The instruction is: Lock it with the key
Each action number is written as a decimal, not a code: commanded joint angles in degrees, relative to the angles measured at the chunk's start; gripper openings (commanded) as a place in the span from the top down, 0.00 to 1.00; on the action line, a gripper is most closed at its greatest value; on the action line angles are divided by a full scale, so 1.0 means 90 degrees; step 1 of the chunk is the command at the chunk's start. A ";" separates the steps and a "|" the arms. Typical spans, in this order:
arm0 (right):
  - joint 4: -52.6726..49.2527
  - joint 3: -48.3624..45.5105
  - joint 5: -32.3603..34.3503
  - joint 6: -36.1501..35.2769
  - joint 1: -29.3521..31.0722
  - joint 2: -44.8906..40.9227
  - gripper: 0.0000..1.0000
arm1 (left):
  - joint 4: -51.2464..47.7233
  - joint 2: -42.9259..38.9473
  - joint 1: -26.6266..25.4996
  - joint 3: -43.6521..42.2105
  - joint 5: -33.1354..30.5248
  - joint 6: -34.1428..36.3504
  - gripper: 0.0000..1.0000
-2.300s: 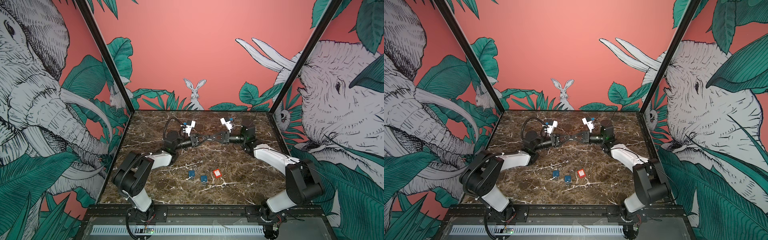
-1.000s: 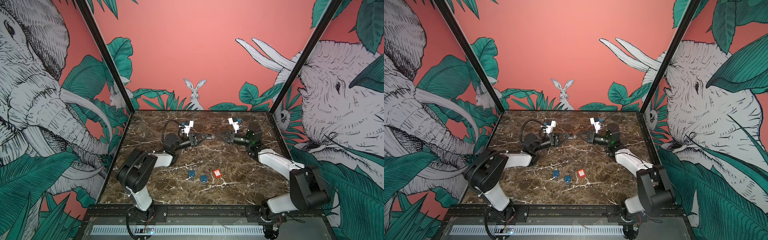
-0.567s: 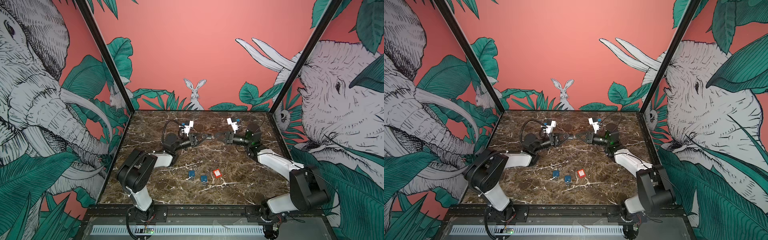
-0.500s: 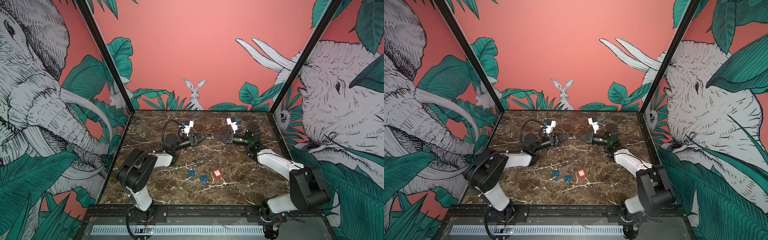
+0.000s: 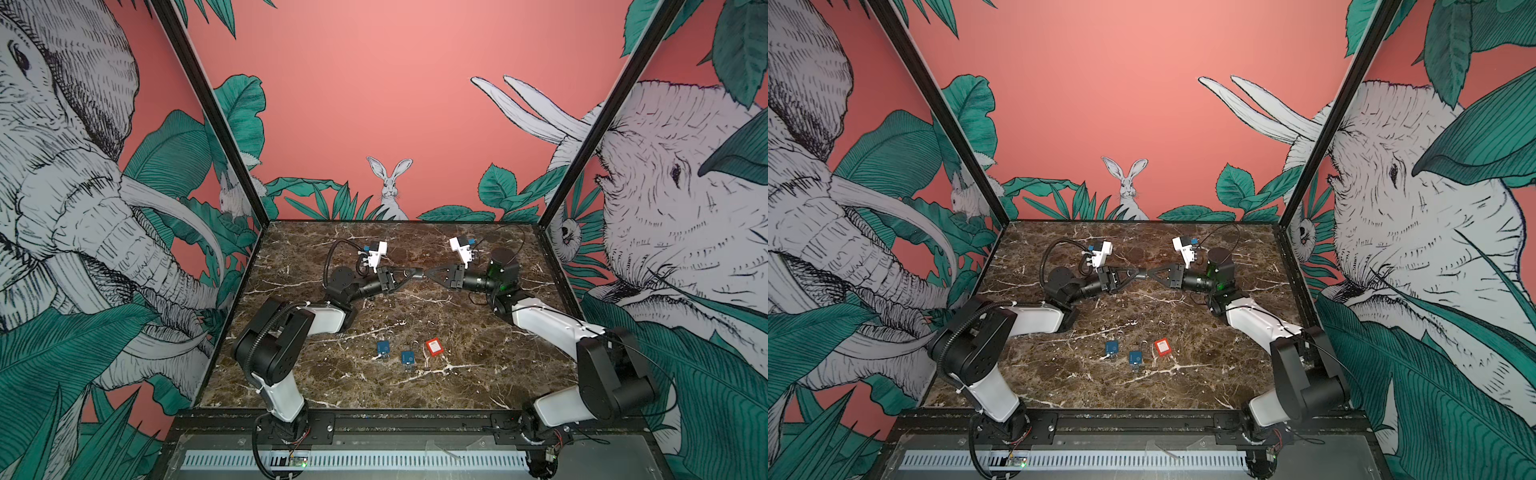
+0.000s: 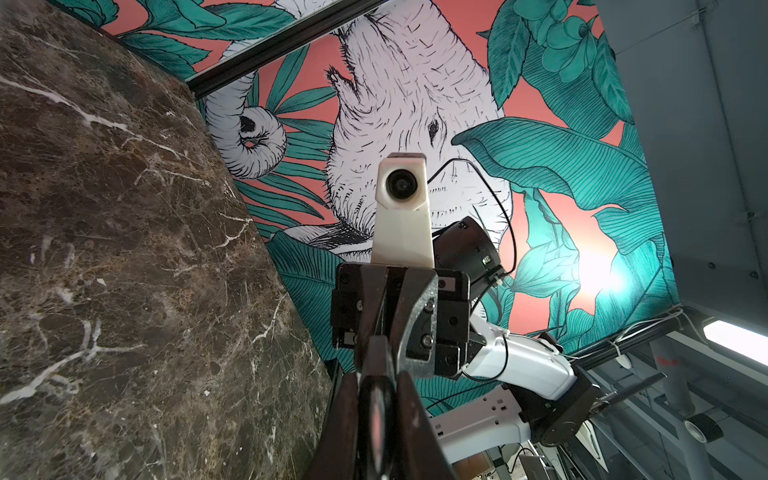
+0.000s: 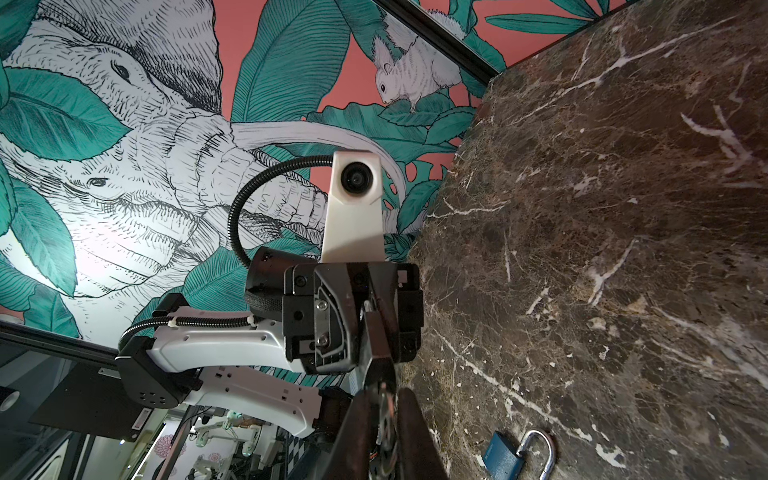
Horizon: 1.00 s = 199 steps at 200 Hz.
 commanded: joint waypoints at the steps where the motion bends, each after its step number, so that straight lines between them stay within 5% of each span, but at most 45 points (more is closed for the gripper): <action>1: 0.0310 0.0079 -0.0059 -0.0012 0.0037 0.0065 0.87 | 0.0413 -0.0042 0.0016 0.0076 0.0055 -0.0023 1.00; 66: 0.0309 0.0020 -0.0026 -0.0028 0.0022 0.0093 1.00 | 0.0417 -0.0028 0.0023 0.0038 0.0022 0.0025 1.00; 199: 0.0772 -0.0512 -0.0187 -0.0009 -0.0445 -0.0142 1.00 | 0.0379 -0.0015 0.0120 0.0101 0.0014 0.0007 1.00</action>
